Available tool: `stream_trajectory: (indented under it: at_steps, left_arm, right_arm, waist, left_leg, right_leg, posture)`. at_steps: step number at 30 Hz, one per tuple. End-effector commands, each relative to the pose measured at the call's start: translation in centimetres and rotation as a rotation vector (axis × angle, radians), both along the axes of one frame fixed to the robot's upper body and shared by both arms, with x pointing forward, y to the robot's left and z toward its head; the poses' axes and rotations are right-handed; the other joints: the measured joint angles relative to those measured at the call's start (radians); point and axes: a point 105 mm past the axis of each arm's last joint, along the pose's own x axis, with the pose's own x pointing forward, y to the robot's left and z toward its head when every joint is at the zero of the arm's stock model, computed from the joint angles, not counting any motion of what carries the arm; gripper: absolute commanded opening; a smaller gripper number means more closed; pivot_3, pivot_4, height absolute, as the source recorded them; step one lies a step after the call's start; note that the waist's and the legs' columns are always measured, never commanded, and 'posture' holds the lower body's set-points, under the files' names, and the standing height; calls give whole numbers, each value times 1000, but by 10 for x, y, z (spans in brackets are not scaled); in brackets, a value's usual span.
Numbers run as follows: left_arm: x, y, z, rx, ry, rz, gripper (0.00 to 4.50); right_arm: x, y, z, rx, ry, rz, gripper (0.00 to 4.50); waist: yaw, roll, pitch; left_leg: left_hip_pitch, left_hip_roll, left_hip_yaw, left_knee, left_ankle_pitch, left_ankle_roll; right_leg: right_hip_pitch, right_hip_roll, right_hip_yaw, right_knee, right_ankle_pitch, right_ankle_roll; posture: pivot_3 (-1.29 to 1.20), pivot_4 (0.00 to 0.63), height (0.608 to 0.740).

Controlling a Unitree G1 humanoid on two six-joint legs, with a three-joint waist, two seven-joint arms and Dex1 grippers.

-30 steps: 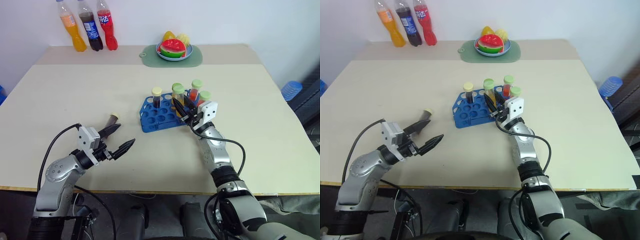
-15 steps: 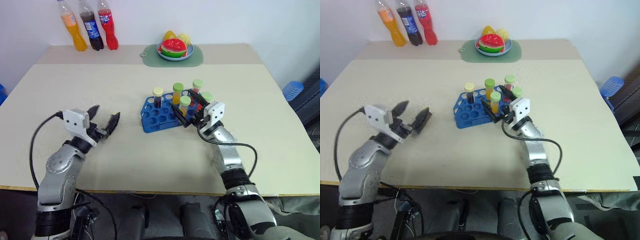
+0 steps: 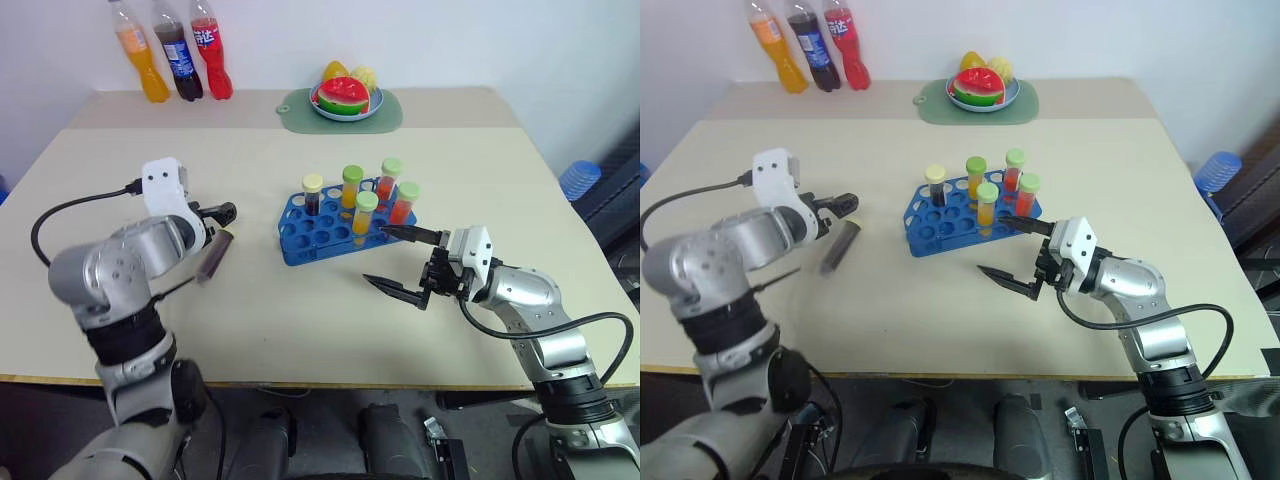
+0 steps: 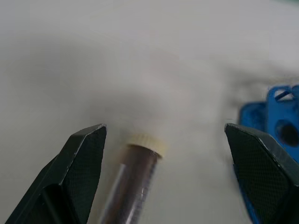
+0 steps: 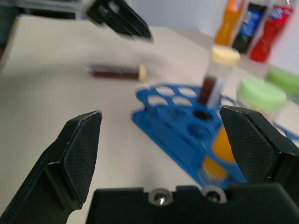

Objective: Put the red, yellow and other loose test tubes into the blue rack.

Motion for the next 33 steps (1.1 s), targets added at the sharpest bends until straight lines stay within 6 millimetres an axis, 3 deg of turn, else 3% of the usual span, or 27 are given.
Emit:
stream_trajectory:
  at_steps: [1,9,13,19,26,29,33]
  left_arm:
    - [14,-1,-5,35,139,-42,4205]
    - [19,4,-2,139,333,-175,4205]
    - [16,-8,-20,126,462,-246,4205]
    - [11,-9,-37,182,557,-268,4205]
    - [11,-10,-44,200,574,-264,945]
    - [6,-18,-37,85,523,-355,800]
    - [-32,-42,-16,-159,308,-714,800]
  right_arm:
    - [-6,6,15,21,-34,31,4444]
    - [-12,7,15,26,-33,14,4444]
    - [-13,9,12,40,-22,-2,4444]
    - [-15,10,10,52,-21,-20,4444]
    - [-18,11,5,58,-14,-34,4500]
    - [-16,9,4,56,-13,-44,4500]
    - [-12,7,3,69,-13,-62,4500]
  waist:
    - [4,-1,1]
    - [7,-5,3]
    - [11,-5,3]
    - [9,-5,3]
    - [9,-5,3]
    - [10,-5,3]
    - [-5,-4,3]
  left_leg:
    - [0,0,0,0,0,0]
    - [-4,0,0,0,3,-6]
    - [-5,-1,0,0,4,-6]
    - [-8,-2,0,1,4,-7]
    - [-8,-2,0,1,4,-7]
    - [-8,-2,0,1,4,-7]
    - [-10,-1,0,0,4,-7]
  right_leg:
    - [0,0,0,0,0,0]
    - [-5,-1,1,1,0,0]
    - [-5,-2,0,2,0,0]
    - [-9,-3,0,2,0,0]
    - [-9,-3,1,3,0,0]
    - [-9,-3,1,3,0,0]
    - [-11,-3,1,3,0,0]
  posture:
    - [0,150,740]
    - [0,150,740]
    - [0,150,740]
    - [0,150,740]
    - [0,150,740]
    - [0,150,740]
    - [0,150,740]
